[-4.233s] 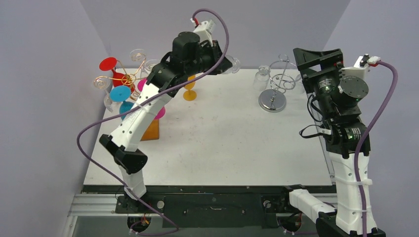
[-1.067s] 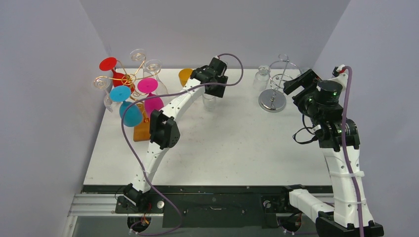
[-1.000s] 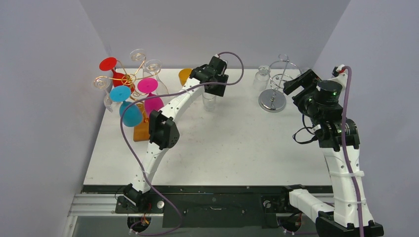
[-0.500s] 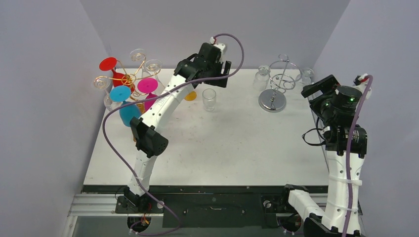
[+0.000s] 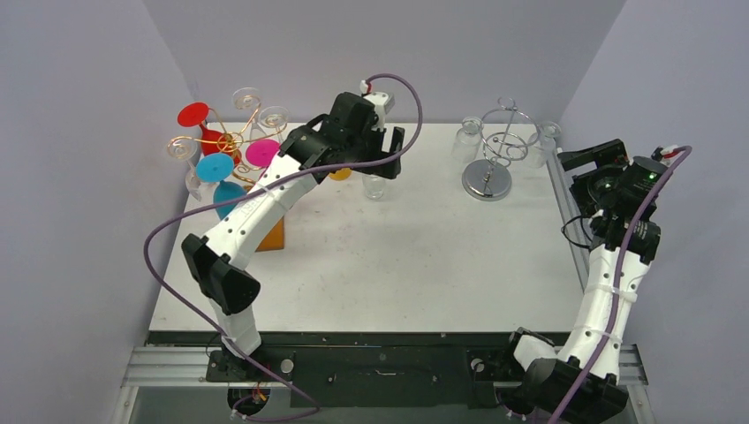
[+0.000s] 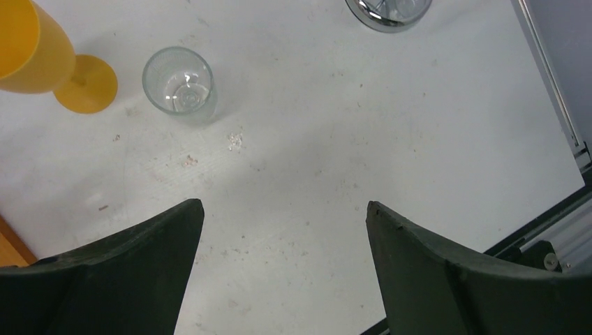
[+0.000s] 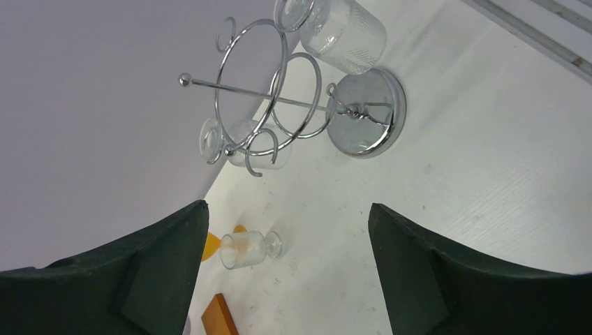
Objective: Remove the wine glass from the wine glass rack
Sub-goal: Pick up the wine glass from the wine rack.
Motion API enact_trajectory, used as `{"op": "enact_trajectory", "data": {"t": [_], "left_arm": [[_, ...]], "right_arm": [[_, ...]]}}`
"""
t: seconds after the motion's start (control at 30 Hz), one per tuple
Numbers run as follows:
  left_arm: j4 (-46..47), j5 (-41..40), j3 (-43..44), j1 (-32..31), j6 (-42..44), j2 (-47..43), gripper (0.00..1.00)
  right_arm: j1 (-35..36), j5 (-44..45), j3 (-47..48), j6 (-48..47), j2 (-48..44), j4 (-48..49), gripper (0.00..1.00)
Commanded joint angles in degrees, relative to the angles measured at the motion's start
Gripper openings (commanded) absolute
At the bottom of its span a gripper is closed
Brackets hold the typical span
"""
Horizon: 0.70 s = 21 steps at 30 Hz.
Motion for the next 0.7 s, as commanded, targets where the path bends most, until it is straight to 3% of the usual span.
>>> {"op": "enact_trajectory", "data": {"t": [0.0,0.37,0.67], "left_arm": [[7.7,2.0,-8.3,-0.7,-1.8,-9.7,0.84],[14.4,5.0,-28.7,-1.1,-3.0,-23.7,0.85],[16.6,7.0,-34.5,-1.4,-3.0,-27.9,0.85]], "right_arm": [[-3.6,-8.1,1.5,2.2,3.4,6.5,0.79],[-6.4,-13.2,3.9,5.6,14.8,12.1,0.7],[-6.1,-12.5,7.8,6.0,23.3,20.1,0.53]]}}
